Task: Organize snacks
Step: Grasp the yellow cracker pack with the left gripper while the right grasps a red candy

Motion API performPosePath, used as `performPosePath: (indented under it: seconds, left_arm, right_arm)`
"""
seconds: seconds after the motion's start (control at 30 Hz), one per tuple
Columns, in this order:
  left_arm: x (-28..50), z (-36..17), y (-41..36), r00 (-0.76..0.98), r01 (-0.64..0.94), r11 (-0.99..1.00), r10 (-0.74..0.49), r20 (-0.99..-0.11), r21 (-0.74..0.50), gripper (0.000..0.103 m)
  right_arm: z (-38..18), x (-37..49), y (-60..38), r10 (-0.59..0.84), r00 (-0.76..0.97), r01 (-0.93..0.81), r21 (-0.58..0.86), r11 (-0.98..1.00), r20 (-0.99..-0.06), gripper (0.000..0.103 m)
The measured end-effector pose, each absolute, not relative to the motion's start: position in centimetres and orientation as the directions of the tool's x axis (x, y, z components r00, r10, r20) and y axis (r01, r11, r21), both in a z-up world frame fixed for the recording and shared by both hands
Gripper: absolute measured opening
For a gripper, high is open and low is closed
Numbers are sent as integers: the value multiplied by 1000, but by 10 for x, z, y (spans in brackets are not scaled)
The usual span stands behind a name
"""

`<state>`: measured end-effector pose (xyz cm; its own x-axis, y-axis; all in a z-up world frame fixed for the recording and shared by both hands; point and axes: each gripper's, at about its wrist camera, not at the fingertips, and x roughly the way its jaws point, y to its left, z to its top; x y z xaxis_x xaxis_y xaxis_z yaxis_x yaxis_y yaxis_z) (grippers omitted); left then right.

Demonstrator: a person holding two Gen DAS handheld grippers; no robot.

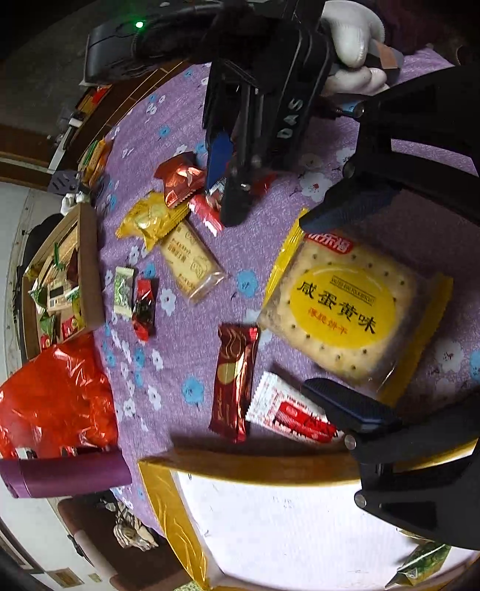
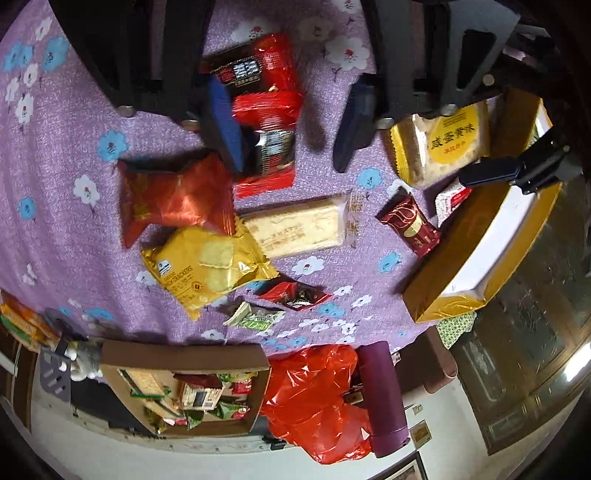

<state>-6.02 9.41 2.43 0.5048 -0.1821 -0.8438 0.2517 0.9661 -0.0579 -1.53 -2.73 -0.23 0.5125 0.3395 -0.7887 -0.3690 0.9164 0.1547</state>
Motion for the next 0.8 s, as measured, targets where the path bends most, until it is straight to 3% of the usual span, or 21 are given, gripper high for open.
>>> performPosePath:
  seconds: [0.37,0.6,0.67,0.8]
  left_arm:
    - [-76,16,72,414,339,932,-269,-869,-127,83]
    - [-75,7,49,484,315,949,-142,-863,20,83]
    - [-76,9,52,502,298,954,-148,-852,10,70]
    - [-81,17,64,523,264,963,-194,-830,-58,69]
  right_arm:
    - [-1,-16,-65,405,506,-316,274,908,-761,28]
    - [6,-15,-86,489,522,-298,388,872,-699,28]
    - [7,-16,-87,504,527,-304,401,864,-685,28]
    - [11,-20,-88,515,545,-311,411,857,-662,28]
